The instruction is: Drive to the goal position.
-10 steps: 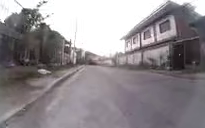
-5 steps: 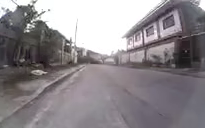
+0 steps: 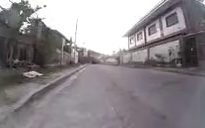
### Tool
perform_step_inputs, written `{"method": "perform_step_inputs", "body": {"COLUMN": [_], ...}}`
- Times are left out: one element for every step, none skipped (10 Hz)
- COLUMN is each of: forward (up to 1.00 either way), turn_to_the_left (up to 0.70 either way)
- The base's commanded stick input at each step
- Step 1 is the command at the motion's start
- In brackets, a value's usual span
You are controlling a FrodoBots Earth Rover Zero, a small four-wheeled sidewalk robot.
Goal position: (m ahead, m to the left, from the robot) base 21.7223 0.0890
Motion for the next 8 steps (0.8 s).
{"method": "perform_step_inputs", "body": {"forward": [1.00, 1.00, 1.00, 1.00, 1.00, 1.00, 1.00, 1.00], "turn_to_the_left": [0.28, 0.11, 0.00, 0.00, 0.00, 0.00, 0.00, 0.00]}}
